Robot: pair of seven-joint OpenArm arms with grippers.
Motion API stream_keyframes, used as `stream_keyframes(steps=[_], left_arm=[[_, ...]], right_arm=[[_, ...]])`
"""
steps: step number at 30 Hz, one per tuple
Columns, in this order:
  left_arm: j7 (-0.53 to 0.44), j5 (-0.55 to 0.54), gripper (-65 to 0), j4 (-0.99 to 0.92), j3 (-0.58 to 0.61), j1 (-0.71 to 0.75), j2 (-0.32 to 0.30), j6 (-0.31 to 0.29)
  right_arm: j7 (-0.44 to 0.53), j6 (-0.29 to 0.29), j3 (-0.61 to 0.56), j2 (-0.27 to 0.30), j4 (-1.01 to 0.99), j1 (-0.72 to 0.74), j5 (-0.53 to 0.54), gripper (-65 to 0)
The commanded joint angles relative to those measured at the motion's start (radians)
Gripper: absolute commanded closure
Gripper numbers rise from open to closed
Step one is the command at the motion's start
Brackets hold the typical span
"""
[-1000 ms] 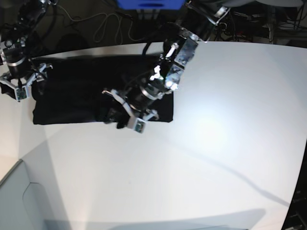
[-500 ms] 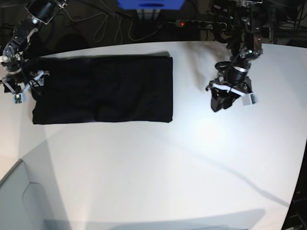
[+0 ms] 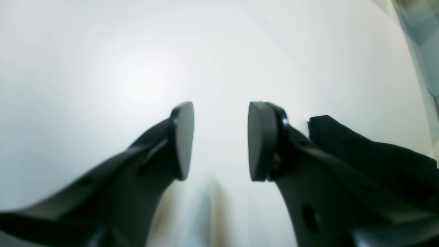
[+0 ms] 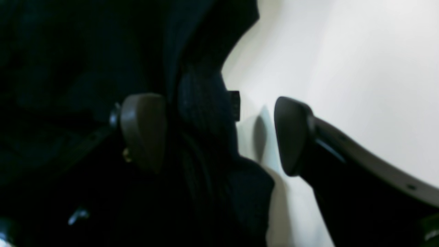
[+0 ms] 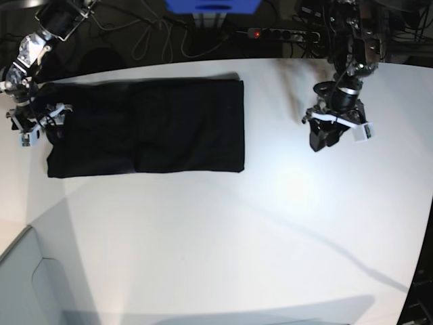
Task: Fold the T-shirt properly
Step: 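Grasp the bundle's end with the right gripper and lift it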
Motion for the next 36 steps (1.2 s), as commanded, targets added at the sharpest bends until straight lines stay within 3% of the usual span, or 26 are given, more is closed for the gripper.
stream_keyframes(steps=[1,4,9,16,20,25,29,36], left_arm=[[-0.021,-0.009,-25.0,0.018,-0.002,-0.001,-0.009,-0.015],[-0.019,-0.009,-25.0,0.018,-0.007,0.003,-0.009,-0.015],[-0.025,-0.006,-24.9,0.018,-0.008,0.021,-0.009,-0.015],[-0.019,-0.005,-24.9,0.016,-0.001,0.042,-0.009,-0.015],[-0.019,-0.005,-24.9,0.016,-0.001,0.045,-0.009,-0.015],[-0.019,-0.005,-24.9,0.016,-0.001,0.061,-0.009,-0.015],[-0.018,-0.005,-24.9,0.015,-0.001,0.061,-0.009,-0.015],[-0.018,-0.005,-24.8,-0.007,0.058,0.050,-0.001,-0.015]], right_arm=[[-0.035,0.018,-0.003,0.006,-0.013,0.005,-0.034,-44.5],[-0.035,0.018,-0.005,0.006,-0.033,0.008,-0.034,-32.3],[-0.035,0.018,-0.006,0.002,-0.033,0.008,-0.034,0.0],[-0.035,0.018,-0.009,-0.007,0.033,0.031,-0.030,0.0],[-0.037,0.018,-0.018,-0.023,0.152,0.027,0.033,0.0],[-0.100,0.018,-0.021,-0.070,0.284,0.016,0.052,0.0],[-0.110,0.018,-0.092,-0.106,0.372,-0.015,0.052,0.0],[-0.109,0.018,-0.333,-0.164,0.587,-0.128,0.052,0.0]])
